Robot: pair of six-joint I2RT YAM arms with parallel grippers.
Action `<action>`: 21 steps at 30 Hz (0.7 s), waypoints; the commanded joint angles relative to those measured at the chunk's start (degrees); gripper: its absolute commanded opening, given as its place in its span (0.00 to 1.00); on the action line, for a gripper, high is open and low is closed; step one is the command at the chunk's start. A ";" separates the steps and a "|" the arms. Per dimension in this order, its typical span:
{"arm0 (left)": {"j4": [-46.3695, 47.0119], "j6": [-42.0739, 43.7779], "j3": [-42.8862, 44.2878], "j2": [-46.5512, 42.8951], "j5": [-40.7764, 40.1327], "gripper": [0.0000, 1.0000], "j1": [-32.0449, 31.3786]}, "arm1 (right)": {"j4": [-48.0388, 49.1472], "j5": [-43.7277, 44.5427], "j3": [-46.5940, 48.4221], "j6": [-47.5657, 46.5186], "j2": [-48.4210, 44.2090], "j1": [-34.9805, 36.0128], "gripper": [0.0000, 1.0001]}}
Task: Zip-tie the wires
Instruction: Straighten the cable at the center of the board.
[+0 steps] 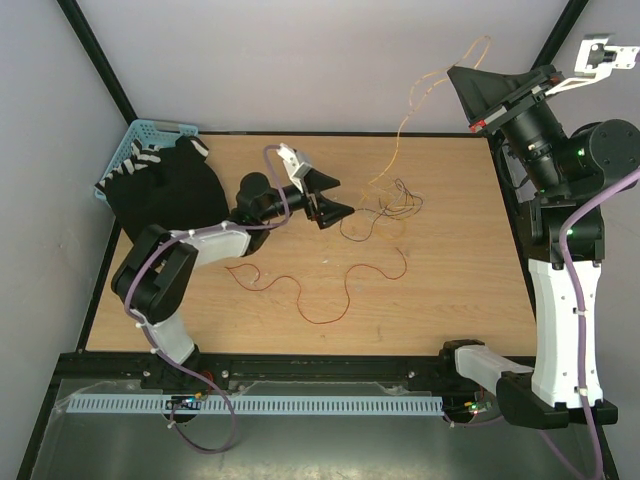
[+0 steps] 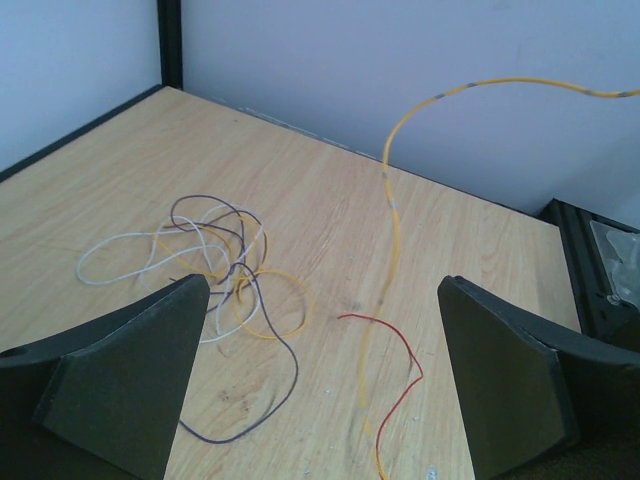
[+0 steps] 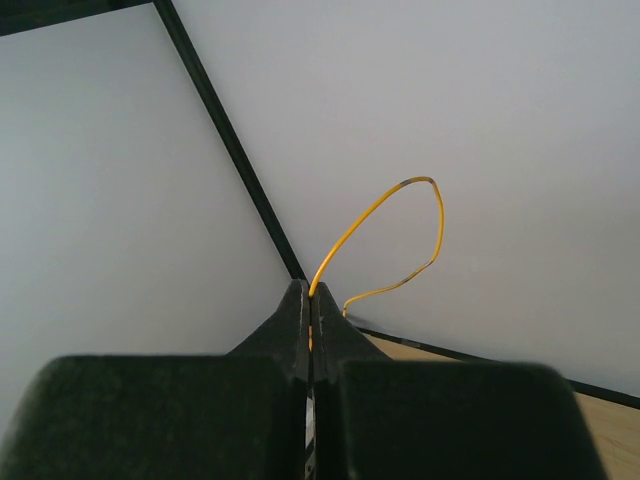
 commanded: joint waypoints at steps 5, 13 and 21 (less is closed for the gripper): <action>1.76 -0.16 0.78 -2.58 3.55 0.99 0.45 | 2.49 -0.55 0.13 1.04 -0.73 -0.05 0.00; 1.74 -0.11 3.09 1.83 3.52 0.97 -1.55 | 2.64 -0.67 -0.18 0.86 -0.51 -0.05 0.00; 1.74 -0.63 1.75 3.85 7.66 0.63 -5.84 | 2.45 -0.39 -1.62 0.57 -0.55 -0.04 0.00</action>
